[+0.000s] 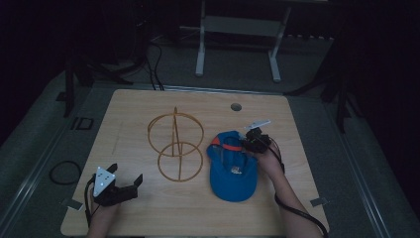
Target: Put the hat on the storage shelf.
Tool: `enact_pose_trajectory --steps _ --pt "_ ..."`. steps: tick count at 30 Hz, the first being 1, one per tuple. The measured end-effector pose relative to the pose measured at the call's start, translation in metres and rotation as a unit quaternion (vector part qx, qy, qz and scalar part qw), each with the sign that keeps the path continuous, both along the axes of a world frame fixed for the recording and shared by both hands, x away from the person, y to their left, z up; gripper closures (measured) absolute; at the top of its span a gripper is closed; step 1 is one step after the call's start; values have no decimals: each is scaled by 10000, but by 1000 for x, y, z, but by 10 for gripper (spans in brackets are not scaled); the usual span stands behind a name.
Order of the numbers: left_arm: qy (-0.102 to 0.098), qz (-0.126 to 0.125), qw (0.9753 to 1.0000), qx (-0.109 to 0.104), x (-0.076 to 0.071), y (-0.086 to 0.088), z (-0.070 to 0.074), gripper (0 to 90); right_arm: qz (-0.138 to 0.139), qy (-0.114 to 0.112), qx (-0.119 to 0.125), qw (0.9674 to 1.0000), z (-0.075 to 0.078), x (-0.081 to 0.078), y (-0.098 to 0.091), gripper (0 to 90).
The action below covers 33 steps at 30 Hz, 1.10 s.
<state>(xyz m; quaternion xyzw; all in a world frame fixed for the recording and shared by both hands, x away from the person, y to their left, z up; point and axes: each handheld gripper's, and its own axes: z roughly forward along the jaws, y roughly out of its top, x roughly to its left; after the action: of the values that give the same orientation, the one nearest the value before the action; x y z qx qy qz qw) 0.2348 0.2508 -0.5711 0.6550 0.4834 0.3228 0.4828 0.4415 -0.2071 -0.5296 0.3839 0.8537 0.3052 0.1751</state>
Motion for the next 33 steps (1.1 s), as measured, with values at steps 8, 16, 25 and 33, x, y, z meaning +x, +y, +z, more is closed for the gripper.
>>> enact_pose_trajectory --steps 8,16,25,33 --pt "-6 46 10000 -21 0 1 1 8 78 -313 291 9991 29 -12 -8 843" --pt "-66 43 10000 -50 -1 1 1 8 77 -775 494 9957 63 -30 -17 844" --pt "-167 -8 9998 -80 -2 0 2 8 -22 -1187 720 9903 98 -48 -31 844" --pt "-548 -7 9982 -234 -8 2 12 8 -54 -1499 1084 9827 127 -66 -46 844"
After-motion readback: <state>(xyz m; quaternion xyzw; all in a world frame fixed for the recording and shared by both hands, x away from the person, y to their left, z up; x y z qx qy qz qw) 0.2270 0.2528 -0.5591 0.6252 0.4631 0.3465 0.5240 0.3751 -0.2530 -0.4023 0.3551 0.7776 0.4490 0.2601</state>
